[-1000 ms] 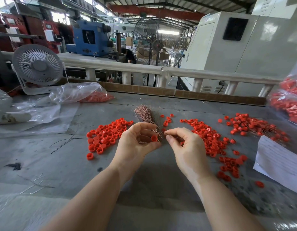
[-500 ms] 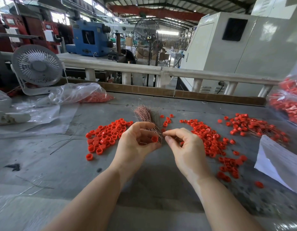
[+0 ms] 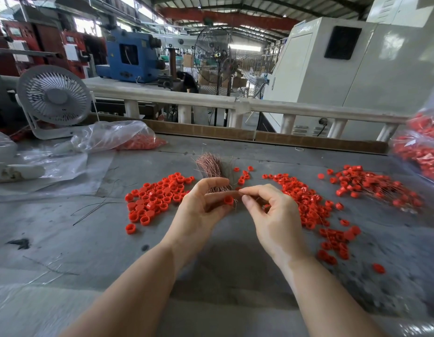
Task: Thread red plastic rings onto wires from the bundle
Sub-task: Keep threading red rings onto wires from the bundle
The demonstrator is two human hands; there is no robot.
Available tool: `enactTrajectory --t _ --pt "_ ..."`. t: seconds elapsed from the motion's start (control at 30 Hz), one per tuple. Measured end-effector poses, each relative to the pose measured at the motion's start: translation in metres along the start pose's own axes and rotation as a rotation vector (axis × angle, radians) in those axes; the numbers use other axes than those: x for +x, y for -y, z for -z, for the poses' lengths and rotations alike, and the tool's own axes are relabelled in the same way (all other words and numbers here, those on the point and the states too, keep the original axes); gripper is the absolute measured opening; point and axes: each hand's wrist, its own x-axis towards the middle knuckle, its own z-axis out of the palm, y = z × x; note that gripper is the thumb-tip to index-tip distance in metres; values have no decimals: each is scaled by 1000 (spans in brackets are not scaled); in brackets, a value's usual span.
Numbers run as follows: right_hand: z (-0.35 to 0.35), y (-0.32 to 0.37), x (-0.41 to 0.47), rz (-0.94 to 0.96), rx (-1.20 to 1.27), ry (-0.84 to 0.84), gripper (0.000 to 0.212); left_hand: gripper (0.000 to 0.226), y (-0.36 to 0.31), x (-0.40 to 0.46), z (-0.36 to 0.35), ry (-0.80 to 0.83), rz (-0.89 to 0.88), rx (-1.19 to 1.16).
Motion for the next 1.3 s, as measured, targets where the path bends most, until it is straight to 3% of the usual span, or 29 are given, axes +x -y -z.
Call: enactTrajectory --t 0.4,0.77,1.3 --pt "0 5 0 6 107 91 17 46 4 0 1 2 -30 32" --pt "2 8 0 36 149 66 19 45 3 4 4 -85 -30 -116" --pt "3 10 0 54 199 65 24 38 6 5 5 -85 -22 -170"
